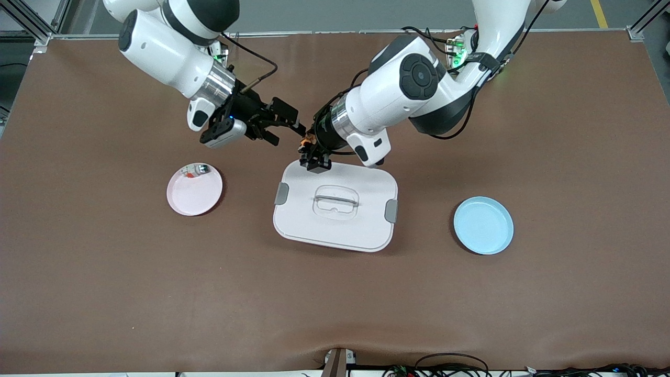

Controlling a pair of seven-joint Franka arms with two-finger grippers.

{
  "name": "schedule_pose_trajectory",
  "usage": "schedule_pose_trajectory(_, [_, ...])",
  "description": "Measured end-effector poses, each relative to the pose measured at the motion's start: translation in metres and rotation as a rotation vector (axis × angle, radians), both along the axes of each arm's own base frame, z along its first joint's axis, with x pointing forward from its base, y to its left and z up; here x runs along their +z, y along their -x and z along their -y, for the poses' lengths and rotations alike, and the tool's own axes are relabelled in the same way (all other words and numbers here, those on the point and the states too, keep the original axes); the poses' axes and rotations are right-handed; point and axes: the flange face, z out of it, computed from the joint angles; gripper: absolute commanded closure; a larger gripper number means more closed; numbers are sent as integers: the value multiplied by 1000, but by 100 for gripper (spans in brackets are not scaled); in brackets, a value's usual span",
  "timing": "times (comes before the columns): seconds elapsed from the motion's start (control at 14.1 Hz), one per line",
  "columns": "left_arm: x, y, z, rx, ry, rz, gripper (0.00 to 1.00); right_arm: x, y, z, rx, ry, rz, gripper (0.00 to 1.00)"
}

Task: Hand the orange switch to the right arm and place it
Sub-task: 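Bring the switch above the white box toward the right gripper, then grasp the switch with the right gripper and open the left gripper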

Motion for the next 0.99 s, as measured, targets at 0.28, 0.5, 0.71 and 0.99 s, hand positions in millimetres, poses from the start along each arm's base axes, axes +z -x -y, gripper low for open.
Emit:
schedule_pose_trajectory(0.28, [0, 3, 3, -5, 0, 0, 100, -14, -7, -16, -20, -25, -7, 0])
schedule_pose_trajectory(0.5, [0, 3, 3, -5, 0, 1, 100, -18, -11, -24, -29, -41, -15, 46])
schedule_pose_trajectory(0.71, [0, 2, 3, -5, 0, 1, 100, -20, -11, -26, -31, -44, -24, 100])
schedule_pose_trajectory(0.99, [-1, 3, 4, -7, 0, -2, 93, -18, -9, -30, -66, -66, -60, 100])
